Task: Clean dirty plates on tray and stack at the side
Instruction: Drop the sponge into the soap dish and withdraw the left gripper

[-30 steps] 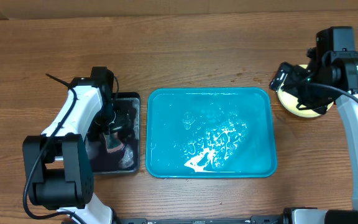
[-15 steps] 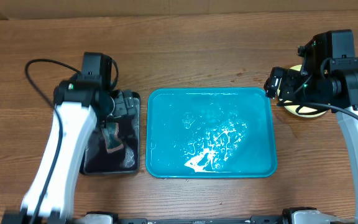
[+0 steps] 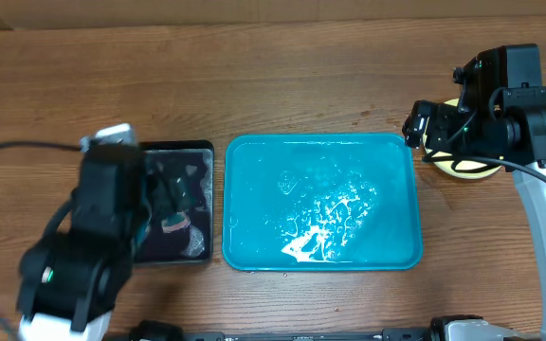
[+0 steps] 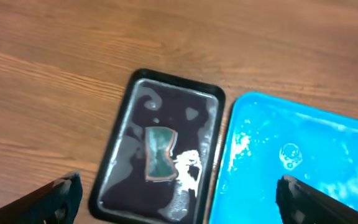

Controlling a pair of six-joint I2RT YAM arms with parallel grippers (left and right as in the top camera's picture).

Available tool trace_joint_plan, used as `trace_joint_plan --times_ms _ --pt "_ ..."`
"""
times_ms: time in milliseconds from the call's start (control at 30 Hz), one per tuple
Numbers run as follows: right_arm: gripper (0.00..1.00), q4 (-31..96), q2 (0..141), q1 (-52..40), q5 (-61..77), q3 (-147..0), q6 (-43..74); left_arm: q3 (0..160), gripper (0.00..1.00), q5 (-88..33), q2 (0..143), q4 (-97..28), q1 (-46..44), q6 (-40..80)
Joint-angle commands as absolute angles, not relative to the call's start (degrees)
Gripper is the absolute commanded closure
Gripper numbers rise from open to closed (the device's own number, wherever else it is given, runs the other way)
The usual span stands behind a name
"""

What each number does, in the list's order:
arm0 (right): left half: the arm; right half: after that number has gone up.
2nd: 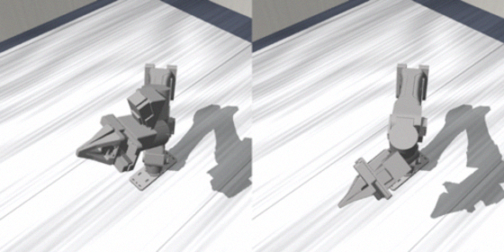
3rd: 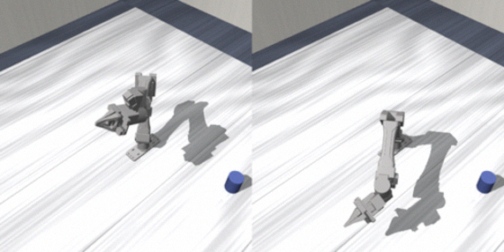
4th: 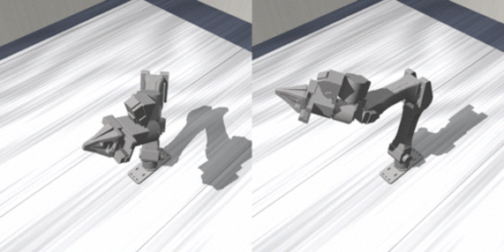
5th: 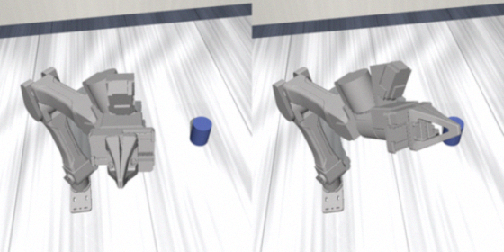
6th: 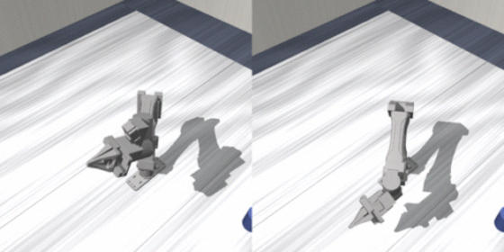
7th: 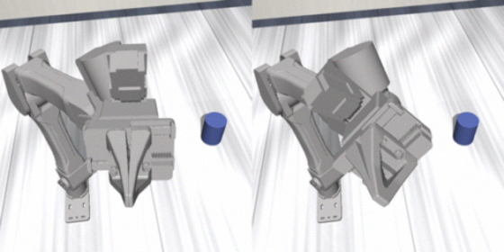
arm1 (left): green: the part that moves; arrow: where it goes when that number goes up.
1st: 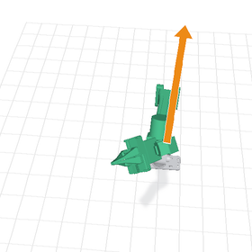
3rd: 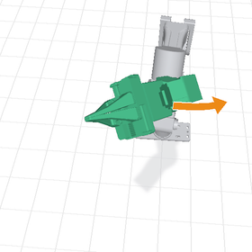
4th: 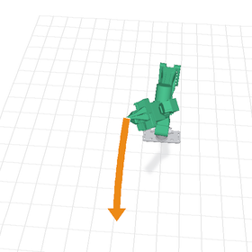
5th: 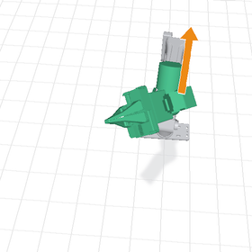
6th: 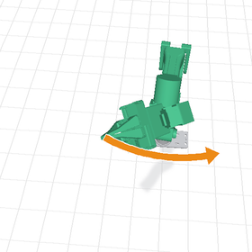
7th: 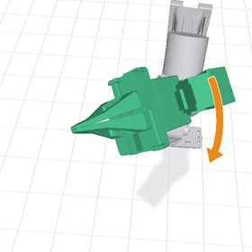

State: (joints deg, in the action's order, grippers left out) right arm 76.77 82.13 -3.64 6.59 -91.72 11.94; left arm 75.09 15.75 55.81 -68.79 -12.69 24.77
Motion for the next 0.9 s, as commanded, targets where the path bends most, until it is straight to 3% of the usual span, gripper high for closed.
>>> trace_joint_plan --times_ms 0,867 --pt "0.00 75.9 80.9 -3.8 6.0 -92.3 11.4 76.0 0.00 18.6 54.1 -71.0 -12.9 26.2" --pt "0.00 74.7 80.9 -3.8 6.0 -92.3 11.5 75.9 0.00 18.6 60.9 -75.8 -12.9 25.3"
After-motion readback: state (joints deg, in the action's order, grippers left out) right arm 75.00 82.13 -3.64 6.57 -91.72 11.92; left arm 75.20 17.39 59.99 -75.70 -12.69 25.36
